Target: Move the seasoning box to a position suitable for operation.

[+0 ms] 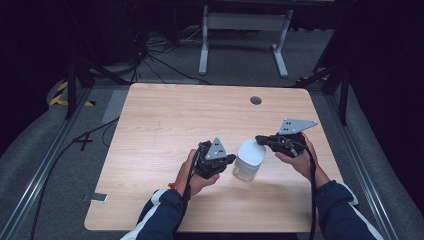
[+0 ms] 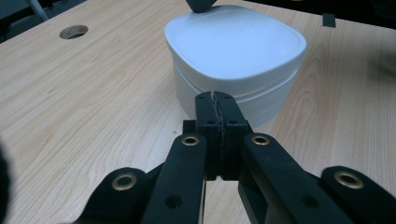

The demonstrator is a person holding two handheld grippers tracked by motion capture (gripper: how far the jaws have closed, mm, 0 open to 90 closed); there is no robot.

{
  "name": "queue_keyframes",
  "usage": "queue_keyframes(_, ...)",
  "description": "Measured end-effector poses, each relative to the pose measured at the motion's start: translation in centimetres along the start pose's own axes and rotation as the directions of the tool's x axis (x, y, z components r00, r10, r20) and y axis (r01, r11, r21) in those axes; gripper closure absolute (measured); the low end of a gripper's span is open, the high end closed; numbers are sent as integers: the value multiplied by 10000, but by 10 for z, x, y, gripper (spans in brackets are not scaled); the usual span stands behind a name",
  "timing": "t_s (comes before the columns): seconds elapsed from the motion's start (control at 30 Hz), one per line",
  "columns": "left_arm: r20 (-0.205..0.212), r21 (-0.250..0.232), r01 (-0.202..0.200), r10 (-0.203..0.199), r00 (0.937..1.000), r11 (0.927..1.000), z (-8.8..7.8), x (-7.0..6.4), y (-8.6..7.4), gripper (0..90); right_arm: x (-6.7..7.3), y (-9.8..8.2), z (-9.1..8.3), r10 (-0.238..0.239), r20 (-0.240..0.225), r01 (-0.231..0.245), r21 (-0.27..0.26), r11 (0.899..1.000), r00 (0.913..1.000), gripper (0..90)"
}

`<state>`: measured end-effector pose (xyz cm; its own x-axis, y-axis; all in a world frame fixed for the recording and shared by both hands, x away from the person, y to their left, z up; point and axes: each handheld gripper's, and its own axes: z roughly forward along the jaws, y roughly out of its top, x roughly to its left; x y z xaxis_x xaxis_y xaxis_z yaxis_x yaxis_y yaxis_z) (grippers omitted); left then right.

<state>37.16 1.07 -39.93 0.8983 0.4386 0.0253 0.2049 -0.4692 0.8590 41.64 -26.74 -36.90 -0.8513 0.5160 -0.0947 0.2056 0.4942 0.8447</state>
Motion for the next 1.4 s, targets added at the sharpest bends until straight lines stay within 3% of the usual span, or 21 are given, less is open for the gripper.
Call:
queue_keyframes(0.1,49,38,-112,112,9999,9999,0,-1,3,897,-2,-1,1,120,183,-122,86,9999,9998,898)
queue_keyframes(0.2,86,66,-108,108,9999,9999,1,-1,8,896,-3,-2,0,291,-61,-292,-32,9996,9996,898)
queue_keyframes(0.27,85,25,-144,144,9999,9999,3,-2,10,896,-1,-1,1,97,155,-99,98,9999,9998,898)
queue_keyframes(0.87,-21,116,-441,441,9990,9990,8,5,43,886,-1,-2,1,-96,376,84,323,9994,9992,896)
queue_keyframes(1.3,296,552,-581,566,9980,9968,28,17,52,869,-2,-23,-29,144,979,-191,469,9987,9951,895)
queue_keyframes(1.4,377,417,-543,528,9979,9977,31,20,56,869,0,-28,-36,257,1051,-312,513,9982,9941,895)
